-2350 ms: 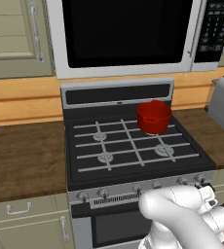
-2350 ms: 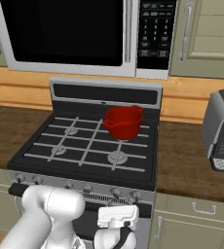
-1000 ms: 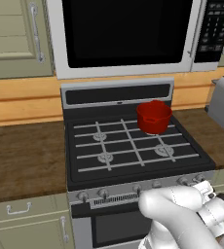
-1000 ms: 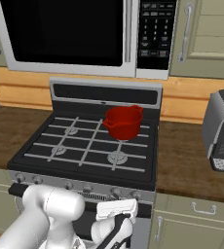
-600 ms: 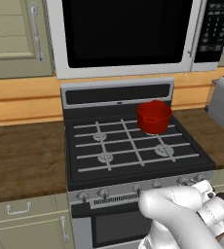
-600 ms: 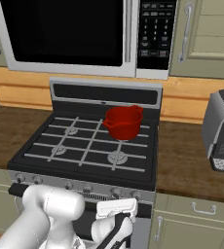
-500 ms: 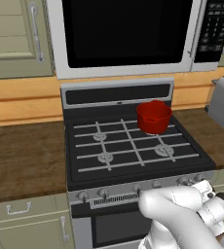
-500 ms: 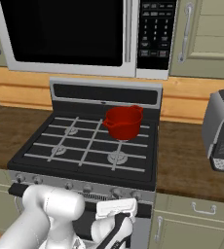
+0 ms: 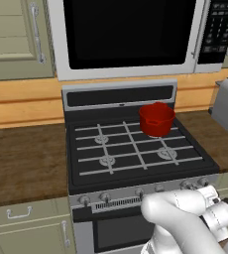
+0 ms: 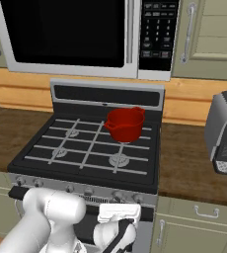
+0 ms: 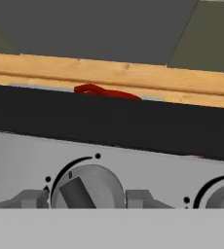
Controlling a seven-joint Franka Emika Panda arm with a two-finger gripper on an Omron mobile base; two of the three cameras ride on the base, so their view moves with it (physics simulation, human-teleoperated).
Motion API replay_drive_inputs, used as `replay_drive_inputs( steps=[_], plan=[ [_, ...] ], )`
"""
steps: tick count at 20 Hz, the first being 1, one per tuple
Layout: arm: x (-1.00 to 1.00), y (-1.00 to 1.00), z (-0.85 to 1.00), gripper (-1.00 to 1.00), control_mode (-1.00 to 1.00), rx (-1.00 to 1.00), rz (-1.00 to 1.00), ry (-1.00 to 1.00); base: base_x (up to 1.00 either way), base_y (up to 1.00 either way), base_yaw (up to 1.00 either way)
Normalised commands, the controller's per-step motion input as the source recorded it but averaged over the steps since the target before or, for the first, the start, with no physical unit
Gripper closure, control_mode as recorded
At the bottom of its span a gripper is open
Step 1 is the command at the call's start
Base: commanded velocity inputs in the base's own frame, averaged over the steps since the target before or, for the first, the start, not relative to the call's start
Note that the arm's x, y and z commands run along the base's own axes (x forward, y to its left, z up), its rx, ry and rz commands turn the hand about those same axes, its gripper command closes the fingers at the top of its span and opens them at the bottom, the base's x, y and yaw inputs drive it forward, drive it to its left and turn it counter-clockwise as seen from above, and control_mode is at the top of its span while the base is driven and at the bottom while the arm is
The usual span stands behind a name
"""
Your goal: Turn off the rear right burner of the stove.
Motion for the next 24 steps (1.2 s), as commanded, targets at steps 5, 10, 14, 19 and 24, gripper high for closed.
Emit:
replay_drive_inputs(
  steps=[5, 10, 14, 19, 24],
  plan=[
    [0.15, -0.19, 0.3, 1.0, -1.0, 0.49, -0.16, 0.01, 0.0, 0.0, 0.0],
    [0.18, -0.21, 0.38, 1.0, -1.0, 0.58, -0.17, 0.0, 0.0, 0.0, 0.0],
    [0.17, -0.25, 0.39, 1.0, -1.0, 0.61, -0.17, 0.0, 0.0, 0.0, 0.0],
    [0.08, -0.08, 0.19, 1.0, -1.0, 0.31, -0.07, 0.01, 0.0, 0.0, 0.0],
    [0.0, 0.0, 0.0, 1.0, -1.0, 0.0, 0.0, 0.0, 0.0, 0.0, 0.0]
  ],
)
